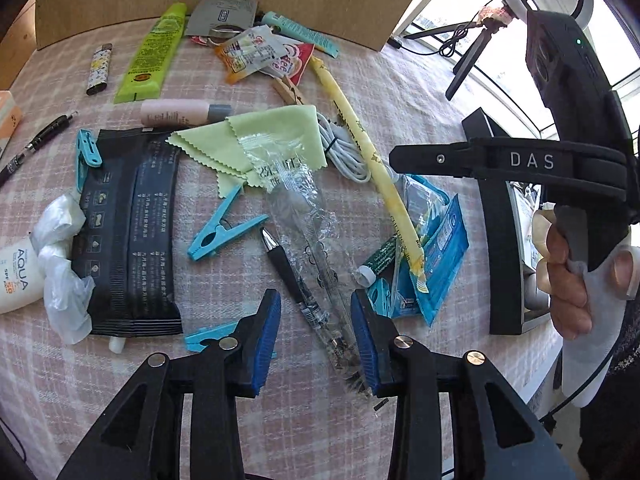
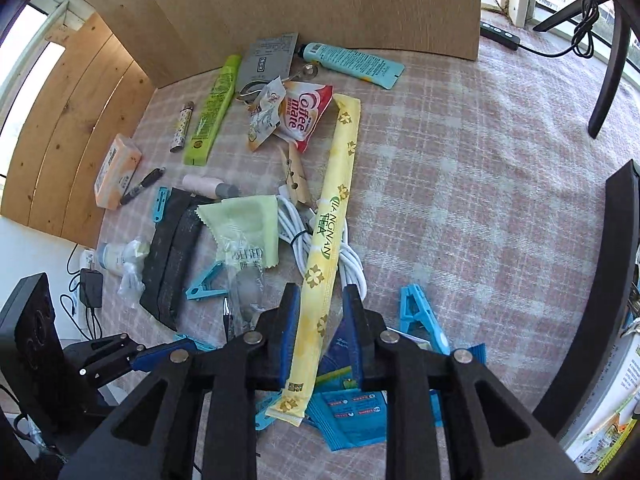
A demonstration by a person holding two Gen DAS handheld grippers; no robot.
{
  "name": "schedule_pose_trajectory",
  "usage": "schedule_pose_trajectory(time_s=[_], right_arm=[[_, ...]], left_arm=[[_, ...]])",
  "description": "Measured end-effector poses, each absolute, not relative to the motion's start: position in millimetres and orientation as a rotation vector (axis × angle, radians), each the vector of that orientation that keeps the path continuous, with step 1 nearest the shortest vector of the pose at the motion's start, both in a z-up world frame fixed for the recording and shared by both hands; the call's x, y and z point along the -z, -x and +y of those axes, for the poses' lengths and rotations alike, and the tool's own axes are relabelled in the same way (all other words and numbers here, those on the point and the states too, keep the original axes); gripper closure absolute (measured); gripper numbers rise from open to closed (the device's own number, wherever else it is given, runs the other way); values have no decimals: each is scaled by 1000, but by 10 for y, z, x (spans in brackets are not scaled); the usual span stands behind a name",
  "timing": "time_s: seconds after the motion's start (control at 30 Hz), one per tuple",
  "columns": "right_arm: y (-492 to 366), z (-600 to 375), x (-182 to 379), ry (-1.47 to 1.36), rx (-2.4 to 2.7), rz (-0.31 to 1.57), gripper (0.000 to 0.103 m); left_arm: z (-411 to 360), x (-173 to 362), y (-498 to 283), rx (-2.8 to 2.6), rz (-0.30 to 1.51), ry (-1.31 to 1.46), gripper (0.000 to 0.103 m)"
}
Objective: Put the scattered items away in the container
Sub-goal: 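Grasp the yellow straw packet with the right gripper while the left grasps the clear plastic bag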
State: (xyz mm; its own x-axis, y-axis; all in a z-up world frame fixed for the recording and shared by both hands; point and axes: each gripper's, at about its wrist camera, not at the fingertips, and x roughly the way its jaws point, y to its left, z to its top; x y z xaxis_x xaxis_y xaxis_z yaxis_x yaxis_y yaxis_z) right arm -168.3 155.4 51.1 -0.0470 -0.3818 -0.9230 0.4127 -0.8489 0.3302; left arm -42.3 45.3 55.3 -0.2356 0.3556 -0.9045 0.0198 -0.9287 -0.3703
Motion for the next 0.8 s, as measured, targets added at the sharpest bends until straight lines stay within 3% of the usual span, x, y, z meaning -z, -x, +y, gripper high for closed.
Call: schedule_pose_trajectory(time_s=[0.13,0.33,0.8], right_arm=[[1638,1517,-539,-1679,1950,51,78],[1529,1554,-616,-1637,1962,64,64],[1507,1414,-573,-1651,1937,97,64]], left_arm=[[577,-598,405,-2314,-410,1778,67],[665,-771,330,-2437,-280,1738,57],[665,-799,315,-2453,-284,1729,55]])
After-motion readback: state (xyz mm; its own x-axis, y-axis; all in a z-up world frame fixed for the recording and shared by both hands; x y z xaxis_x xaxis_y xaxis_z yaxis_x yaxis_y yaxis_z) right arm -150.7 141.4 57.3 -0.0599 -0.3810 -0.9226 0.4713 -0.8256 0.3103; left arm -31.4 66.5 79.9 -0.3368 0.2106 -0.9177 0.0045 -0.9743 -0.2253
